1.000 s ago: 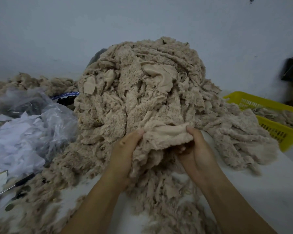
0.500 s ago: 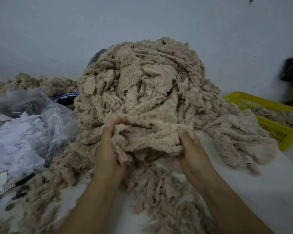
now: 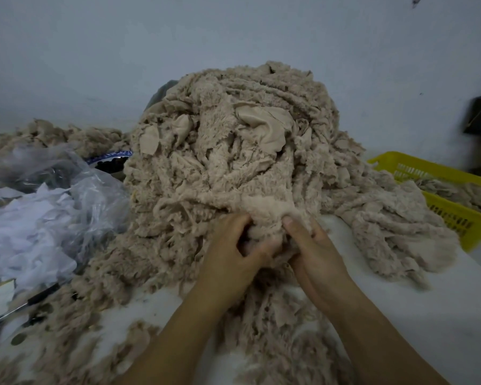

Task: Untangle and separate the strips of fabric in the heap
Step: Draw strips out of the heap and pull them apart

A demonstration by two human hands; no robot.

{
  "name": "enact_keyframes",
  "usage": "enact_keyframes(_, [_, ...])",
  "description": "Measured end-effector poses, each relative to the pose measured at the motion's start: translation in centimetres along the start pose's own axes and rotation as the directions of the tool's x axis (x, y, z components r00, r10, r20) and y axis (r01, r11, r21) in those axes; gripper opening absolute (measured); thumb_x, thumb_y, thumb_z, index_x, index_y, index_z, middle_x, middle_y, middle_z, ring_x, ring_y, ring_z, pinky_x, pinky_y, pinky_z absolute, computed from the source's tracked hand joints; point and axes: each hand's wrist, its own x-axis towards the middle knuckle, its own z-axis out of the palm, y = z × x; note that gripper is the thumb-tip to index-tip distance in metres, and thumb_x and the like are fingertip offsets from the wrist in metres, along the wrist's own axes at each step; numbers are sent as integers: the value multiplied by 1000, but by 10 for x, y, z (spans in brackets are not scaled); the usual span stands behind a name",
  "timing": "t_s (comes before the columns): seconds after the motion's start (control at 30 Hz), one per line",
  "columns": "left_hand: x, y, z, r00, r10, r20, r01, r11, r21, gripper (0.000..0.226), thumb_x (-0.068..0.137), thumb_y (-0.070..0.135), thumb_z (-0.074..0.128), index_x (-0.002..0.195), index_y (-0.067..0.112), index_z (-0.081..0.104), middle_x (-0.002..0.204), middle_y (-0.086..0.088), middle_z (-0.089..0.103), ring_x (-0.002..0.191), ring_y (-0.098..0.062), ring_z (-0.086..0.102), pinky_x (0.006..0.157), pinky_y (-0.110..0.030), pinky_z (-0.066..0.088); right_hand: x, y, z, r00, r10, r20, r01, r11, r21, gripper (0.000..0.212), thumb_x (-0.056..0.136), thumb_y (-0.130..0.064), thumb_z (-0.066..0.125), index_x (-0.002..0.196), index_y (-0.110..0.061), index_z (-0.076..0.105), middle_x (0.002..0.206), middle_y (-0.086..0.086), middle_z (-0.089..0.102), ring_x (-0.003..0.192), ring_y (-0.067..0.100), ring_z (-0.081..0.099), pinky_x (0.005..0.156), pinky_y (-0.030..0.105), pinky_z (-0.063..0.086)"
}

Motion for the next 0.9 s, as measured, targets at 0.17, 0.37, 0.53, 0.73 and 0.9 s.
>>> enact_keyframes(0.17, [-2, -3, -1, 987, -143, -69, 137, 987, -77, 26, 101, 29, 55, 77, 22, 60, 67, 14, 60, 59, 2, 51, 55, -12, 38, -1, 0, 2, 997, -43, -67, 38, 996, -79, 107, 56, -66, 83, 145, -18, 45, 137, 9, 59, 122, 26, 59, 103, 51, 47])
enact_keyframes(0.37, [7, 11, -21, 828, -482, 286, 516, 455, -726, 23, 88, 33, 61, 98, 23, 80, 109, -6, 76, 100, -20, 73, 73, -27, 60, 12, -2, -9, 987, -14, -162, 44, 982, 182, 41, 99, -22, 55, 140, -19, 50, 125, 0, 68, 110, 16, 67, 88, 33, 57])
enact_keyframes(0.53, [9, 8, -21, 833, -450, 321, 477, 293, -828, 35, 86, 35, 59, 106, 14, 78, 100, -13, 75, 89, -22, 74, 71, -30, 61, 7, -5, -3, 996, -43, -82, 53, 991, 124, 72, 78, -56, 66, 134, -12, 57, 120, 6, 69, 97, 16, 69, 67, 26, 55])
enact_keyframes(0.73, [13, 6, -21, 865, -454, 215, 353, 246, -903, 39, 87, 28, 61, 116, 4, 72, 122, -17, 69, 108, -23, 68, 94, -37, 54, -2, 13, 7, 965, -79, 249, 179, 895, -409, 54, 71, -82, 60, 113, -50, 58, 116, -17, 68, 106, 2, 65, 81, 18, 54])
enact_keyframes(0.9, [16, 1, -23, 870, -456, 186, 251, 86, -964, 15, 83, 18, 65, 84, 11, 78, 93, -6, 74, 89, -15, 74, 73, -28, 60, -4, 17, 6, 974, -87, 209, 200, 764, -613, 25, 80, -60, 52, 99, -48, 63, 86, -26, 66, 80, -1, 64, 69, 15, 51])
